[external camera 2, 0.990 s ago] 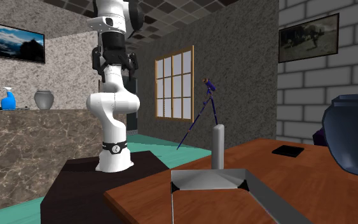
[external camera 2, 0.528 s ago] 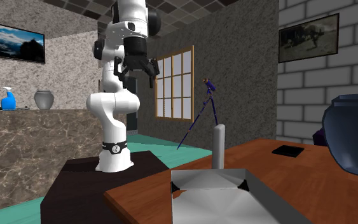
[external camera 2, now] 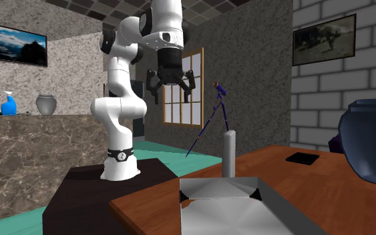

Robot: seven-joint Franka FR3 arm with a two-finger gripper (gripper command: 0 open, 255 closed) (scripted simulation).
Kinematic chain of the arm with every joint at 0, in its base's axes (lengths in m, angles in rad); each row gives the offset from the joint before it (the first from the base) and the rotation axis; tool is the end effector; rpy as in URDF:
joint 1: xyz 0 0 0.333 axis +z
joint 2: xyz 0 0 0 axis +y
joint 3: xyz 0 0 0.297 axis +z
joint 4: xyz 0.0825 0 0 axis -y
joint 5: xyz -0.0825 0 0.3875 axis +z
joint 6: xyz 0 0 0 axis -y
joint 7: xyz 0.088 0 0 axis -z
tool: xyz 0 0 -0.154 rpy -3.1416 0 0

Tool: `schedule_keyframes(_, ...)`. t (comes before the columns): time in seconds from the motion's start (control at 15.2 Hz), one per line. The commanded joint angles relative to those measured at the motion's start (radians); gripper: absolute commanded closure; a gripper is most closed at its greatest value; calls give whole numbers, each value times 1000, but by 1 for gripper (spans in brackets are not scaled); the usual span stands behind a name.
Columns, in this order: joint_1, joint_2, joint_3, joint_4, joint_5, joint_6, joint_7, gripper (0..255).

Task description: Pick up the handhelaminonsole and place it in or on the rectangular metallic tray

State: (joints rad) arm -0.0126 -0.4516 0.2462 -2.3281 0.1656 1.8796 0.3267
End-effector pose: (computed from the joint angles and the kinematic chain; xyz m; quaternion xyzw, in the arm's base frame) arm 0.4134 0.1199 0.4383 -0.9961 0.0840 0.0097 0.0238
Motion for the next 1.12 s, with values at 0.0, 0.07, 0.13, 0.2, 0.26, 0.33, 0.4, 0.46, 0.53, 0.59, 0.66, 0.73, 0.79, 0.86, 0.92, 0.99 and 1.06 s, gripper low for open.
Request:
schedule_keyframes(0.0,-5,77,40,38,-7,47,72,0)
schedule_keyframes(0.07,-8,114,58,60,-14,66,106,0)
schedule_keyframes(0.13,-11,151,74,83,-24,83,141,0)
schedule_keyframes(0.2,-14,190,90,108,-36,99,176,0)
schedule_keyframes(0.26,-16,229,104,134,-50,113,212,0)
schedule_keyframes(0.33,-18,269,119,162,-67,126,248,0)
schedule_keyframes(0.4,-19,310,131,191,-85,138,285,0)
schedule_keyframes(0.46,-20,352,142,222,-105,148,323,0)
schedule_keyframes(0.53,-18,394,152,255,-127,156,360,0)
schedule_keyframes(0.59,-16,436,159,289,-150,162,398,0)
schedule_keyframes(0.66,-11,479,165,324,-174,167,435,0)
schedule_keyframes(0.73,-5,522,169,362,-198,169,472,0)
schedule_keyframes(0.79,2,566,170,401,-223,170,507,0)
schedule_keyframes(0.86,9,592,169,425,-238,169,528,0)
schedule_keyframes(0.92,10,597,168,417,-240,182,530,0)
schedule_keyframes(0.99,11,602,167,410,-243,194,531,0)
schedule_keyframes(1.06,12,607,166,402,-246,206,533,0)
